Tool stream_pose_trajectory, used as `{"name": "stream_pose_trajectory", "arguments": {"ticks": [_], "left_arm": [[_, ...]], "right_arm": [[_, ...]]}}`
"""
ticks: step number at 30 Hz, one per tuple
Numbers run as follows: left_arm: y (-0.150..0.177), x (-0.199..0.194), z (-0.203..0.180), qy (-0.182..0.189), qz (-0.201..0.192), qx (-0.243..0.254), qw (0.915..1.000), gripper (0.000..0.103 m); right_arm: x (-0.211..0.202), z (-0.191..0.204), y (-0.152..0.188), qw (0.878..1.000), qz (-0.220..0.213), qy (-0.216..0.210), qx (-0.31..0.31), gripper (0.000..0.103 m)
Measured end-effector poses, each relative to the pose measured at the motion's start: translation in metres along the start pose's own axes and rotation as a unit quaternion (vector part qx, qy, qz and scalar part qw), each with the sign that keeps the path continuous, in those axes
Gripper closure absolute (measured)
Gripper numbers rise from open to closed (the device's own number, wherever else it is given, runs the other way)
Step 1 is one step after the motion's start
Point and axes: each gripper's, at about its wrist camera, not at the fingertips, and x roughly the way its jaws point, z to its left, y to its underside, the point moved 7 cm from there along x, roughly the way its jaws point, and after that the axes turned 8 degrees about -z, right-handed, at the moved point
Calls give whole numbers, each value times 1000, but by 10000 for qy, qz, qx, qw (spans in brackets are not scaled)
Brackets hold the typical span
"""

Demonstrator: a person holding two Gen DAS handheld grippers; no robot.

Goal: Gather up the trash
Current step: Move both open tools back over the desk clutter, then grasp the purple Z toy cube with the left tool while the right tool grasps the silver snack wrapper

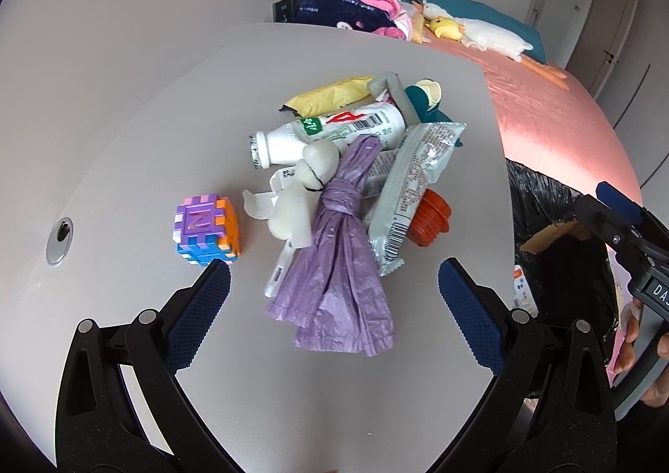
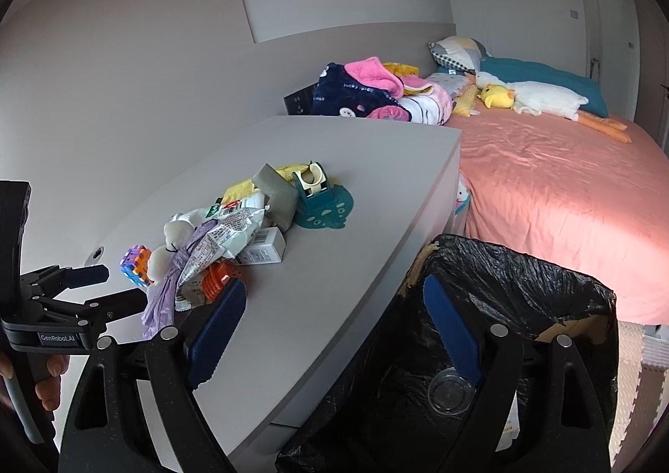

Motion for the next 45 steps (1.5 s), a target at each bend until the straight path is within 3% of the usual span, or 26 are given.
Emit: {"name": "stream_pose_trajectory", "arguments": {"ticks": [14, 18, 28, 34, 36, 38, 40, 45], "left_arm": [[-2, 11, 62, -507, -30, -428, 9978, 7], [-4, 17, 78, -622, 7, -507, 9968, 18], [-1, 44, 96, -673, 225, -631, 9955, 21], [2, 60, 100, -653, 331, -646, 9952, 33], [4, 62, 101, -647, 333, -664, 9951, 34], [6, 64, 101, -643, 329, -696, 9950, 34], [7, 65, 102, -638, 314, -722, 9949, 35], [8, 64, 100, -568, 261, -699, 9956, 60]], "right_arm": [[40, 45, -1, 9983, 186, -553, 43, 16], [52, 57, 0, 9973, 270, -684, 72, 16], [88, 73, -3, 9954, 400, -822, 286, 16], [104, 74, -1, 9931, 458, -925, 553, 16], [106, 75, 0, 9920, 468, -1000, 610, 27], [108, 78, 1, 9907, 516, -1095, 616, 46], [109, 80, 2, 9909, 530, -1099, 564, 52], [103, 82, 0, 9906, 410, -1198, 522, 64]]}}
